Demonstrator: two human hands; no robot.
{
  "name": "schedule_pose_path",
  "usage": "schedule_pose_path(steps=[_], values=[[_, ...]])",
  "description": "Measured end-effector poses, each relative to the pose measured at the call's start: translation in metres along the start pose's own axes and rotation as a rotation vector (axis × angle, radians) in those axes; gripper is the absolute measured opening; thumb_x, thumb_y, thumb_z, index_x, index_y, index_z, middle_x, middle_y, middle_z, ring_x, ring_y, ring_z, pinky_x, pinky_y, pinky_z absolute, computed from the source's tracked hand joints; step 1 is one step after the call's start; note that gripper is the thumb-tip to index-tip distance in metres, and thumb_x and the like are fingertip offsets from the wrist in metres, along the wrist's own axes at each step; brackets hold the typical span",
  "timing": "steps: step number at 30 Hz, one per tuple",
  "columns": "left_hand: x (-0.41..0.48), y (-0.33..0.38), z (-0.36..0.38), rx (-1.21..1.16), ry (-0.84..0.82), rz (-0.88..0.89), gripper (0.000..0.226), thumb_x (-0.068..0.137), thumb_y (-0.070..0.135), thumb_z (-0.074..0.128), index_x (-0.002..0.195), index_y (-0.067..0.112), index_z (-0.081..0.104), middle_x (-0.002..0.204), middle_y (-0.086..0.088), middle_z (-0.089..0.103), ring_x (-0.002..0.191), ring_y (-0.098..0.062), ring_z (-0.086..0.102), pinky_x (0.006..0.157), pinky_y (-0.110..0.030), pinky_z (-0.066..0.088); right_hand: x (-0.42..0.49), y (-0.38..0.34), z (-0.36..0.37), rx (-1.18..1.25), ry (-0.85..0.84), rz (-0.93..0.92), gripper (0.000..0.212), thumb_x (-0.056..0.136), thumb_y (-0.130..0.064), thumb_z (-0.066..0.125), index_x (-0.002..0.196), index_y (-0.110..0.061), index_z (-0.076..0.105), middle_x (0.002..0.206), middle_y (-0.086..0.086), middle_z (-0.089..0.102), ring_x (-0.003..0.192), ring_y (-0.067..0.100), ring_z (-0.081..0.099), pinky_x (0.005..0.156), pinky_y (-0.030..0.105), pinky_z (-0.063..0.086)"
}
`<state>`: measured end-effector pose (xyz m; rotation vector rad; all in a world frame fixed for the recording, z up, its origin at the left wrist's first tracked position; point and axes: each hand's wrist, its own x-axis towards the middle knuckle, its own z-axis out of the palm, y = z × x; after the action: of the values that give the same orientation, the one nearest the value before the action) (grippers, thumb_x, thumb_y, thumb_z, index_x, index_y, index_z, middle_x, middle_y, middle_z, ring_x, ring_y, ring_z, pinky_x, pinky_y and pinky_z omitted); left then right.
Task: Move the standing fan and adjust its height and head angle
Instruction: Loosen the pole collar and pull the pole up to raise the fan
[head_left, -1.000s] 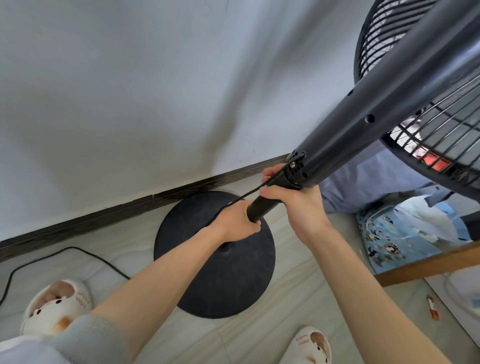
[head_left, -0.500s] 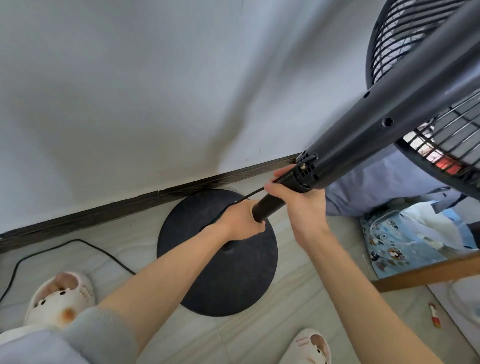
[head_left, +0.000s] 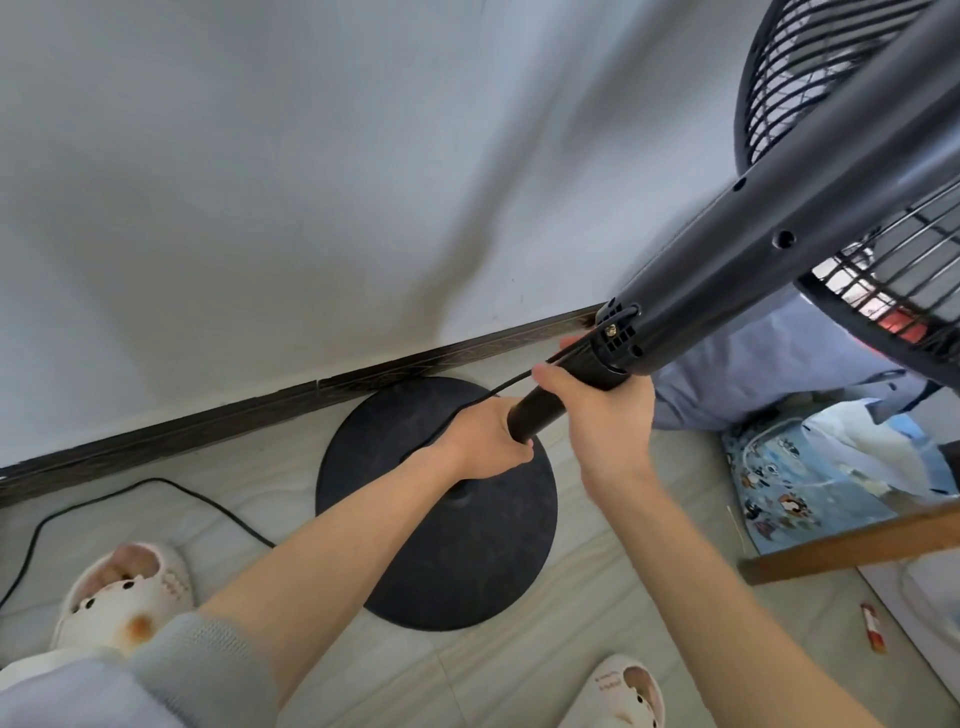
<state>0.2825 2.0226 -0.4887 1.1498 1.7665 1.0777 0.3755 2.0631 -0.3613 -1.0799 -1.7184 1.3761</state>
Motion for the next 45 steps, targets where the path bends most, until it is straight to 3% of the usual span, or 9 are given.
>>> schedule_pose_path(steps=[4,9,16,22,29,35,41,43,45], values=[[0.002,-0.002,0.001,0.023,-0.008,0.007,0.029,0.076,0.024,0.067,0.059,0.035,0.047,0.056,0.013,0.057,0.052,-0.004,0.053,0.054,-0.028,0.044,-0.006,0.009,0.015,0.039,0.149,-0.019,0.030,0.069,-0.003,0.082,0.081,-0.025,0.064,0.070,-0.019,0.070,0.068,-0.002,0.067,0.061,0.014,0.052],[-0.002,-0.005,-0.002,-0.008,0.001,-0.043,0.019,0.069,0.027,0.066,0.076,0.041,0.055,0.069,0.013,0.065,0.058,-0.005,0.059,0.060,-0.034,0.051,0.015,-0.010,-0.016,0.058,-0.385,0.057,0.037,0.057,0.004,0.077,0.075,-0.029,0.075,0.087,-0.002,0.072,0.089,0.015,0.065,0.078,0.028,0.053],[-0.001,0.004,0.006,0.017,-0.050,-0.014,0.024,0.071,0.024,0.066,0.062,0.039,0.049,0.059,0.009,0.059,0.057,-0.010,0.058,0.061,-0.035,0.051,-0.006,0.009,0.005,0.105,0.126,0.000,0.025,0.071,-0.007,0.084,0.089,-0.017,0.070,0.074,-0.017,0.071,0.073,0.000,0.068,0.066,0.012,0.052],[-0.001,-0.004,-0.009,-0.015,0.013,-0.060,0.024,0.068,0.028,0.066,0.077,0.046,0.053,0.066,0.020,0.062,0.057,0.000,0.058,0.057,-0.028,0.048,0.013,-0.012,-0.005,0.093,-0.309,0.072,0.032,0.057,0.000,0.076,0.069,-0.029,0.073,0.084,-0.003,0.069,0.091,0.019,0.063,0.084,0.035,0.052],[0.000,-0.001,-0.002,0.018,-0.017,-0.016,0.020,0.072,0.024,0.066,0.066,0.034,0.050,0.063,0.008,0.062,0.057,-0.009,0.058,0.058,-0.037,0.052,0.000,0.005,0.016,0.140,0.118,0.031,0.022,0.068,-0.004,0.084,0.074,-0.020,0.070,0.068,-0.014,0.070,0.066,0.001,0.066,0.059,0.013,0.050],[0.000,-0.004,-0.001,-0.006,-0.035,-0.067,0.018,0.066,0.029,0.065,0.072,0.043,0.055,0.061,0.016,0.061,0.050,-0.001,0.055,0.055,-0.028,0.046,0.020,-0.011,-0.020,0.084,-0.481,0.032,0.038,0.061,0.005,0.075,0.073,-0.031,0.073,0.086,-0.005,0.070,0.093,0.022,0.061,0.087,0.038,0.051],[0.002,0.002,-0.003,-0.005,-0.067,-0.044,0.024,0.068,0.028,0.063,0.062,0.049,0.052,0.054,0.015,0.057,0.051,-0.005,0.054,0.054,-0.026,0.042,-0.003,0.010,0.009,0.084,0.084,-0.038,0.031,0.066,-0.015,0.088,0.088,-0.017,0.067,0.074,-0.016,0.071,0.074,0.002,0.069,0.065,0.013,0.053],[0.001,0.000,-0.003,-0.002,-0.061,-0.046,0.024,0.068,0.028,0.063,0.063,0.049,0.052,0.055,0.015,0.057,0.052,-0.004,0.054,0.054,-0.025,0.040,0.000,0.008,0.010,0.114,0.072,-0.033,0.025,0.065,-0.008,0.085,0.080,-0.019,0.068,0.071,-0.012,0.071,0.071,0.005,0.068,0.064,0.015,0.053],[0.000,-0.002,-0.003,0.003,-0.036,-0.068,0.020,0.065,0.030,0.063,0.066,0.047,0.052,0.059,0.012,0.059,0.055,-0.005,0.056,0.055,-0.026,0.041,0.009,-0.001,-0.002,0.114,-0.177,-0.008,0.029,0.063,0.002,0.077,0.071,-0.024,0.070,0.077,-0.003,0.070,0.079,0.013,0.066,0.070,0.024,0.053]])
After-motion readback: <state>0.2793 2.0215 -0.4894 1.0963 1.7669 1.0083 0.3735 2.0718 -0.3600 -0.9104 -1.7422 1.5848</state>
